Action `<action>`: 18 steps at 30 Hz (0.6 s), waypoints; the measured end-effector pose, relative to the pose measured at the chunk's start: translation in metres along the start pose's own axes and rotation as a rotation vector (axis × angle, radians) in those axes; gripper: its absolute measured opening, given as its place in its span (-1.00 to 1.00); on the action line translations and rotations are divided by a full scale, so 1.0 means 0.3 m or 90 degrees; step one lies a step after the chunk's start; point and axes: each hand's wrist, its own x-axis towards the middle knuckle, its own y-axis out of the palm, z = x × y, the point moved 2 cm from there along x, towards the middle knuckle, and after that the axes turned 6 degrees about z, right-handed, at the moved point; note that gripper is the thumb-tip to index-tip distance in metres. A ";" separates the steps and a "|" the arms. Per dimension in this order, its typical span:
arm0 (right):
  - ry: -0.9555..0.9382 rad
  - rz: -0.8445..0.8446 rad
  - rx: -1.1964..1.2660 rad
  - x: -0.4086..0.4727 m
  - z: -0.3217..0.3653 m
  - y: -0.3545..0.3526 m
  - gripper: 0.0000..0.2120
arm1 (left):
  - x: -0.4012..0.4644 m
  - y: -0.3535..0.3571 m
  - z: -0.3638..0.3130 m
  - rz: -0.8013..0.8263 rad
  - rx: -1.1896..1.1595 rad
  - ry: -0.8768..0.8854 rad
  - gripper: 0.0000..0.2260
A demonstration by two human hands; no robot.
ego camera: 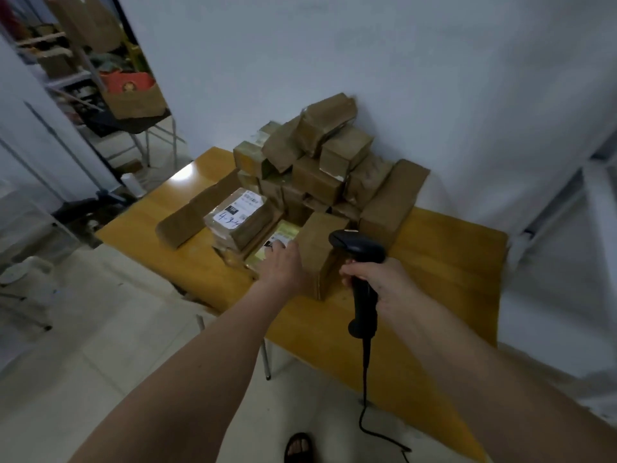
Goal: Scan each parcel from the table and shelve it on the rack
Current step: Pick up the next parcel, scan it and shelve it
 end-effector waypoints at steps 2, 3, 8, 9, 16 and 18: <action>0.010 -0.037 0.006 0.044 0.019 0.011 -0.89 | 0.082 0.009 0.005 0.031 0.004 0.008 -0.29; 0.013 -0.050 0.008 0.064 0.027 0.016 -0.89 | 0.118 0.017 0.006 0.047 0.005 0.010 -0.26; 0.032 -0.111 0.036 0.143 0.050 0.028 -0.88 | 0.260 0.077 -0.007 0.091 -0.045 -0.006 -0.06; 0.036 -0.121 0.042 0.157 0.050 0.028 -0.87 | 0.283 0.093 -0.012 0.095 -0.062 -0.010 -0.03; 0.055 -0.179 0.056 0.224 -0.005 0.002 -0.81 | 0.367 0.200 -0.022 0.075 -0.062 -0.022 0.00; 0.062 -0.186 0.062 0.226 -0.022 -0.012 -0.85 | 0.372 0.208 -0.027 0.096 -0.060 -0.020 0.01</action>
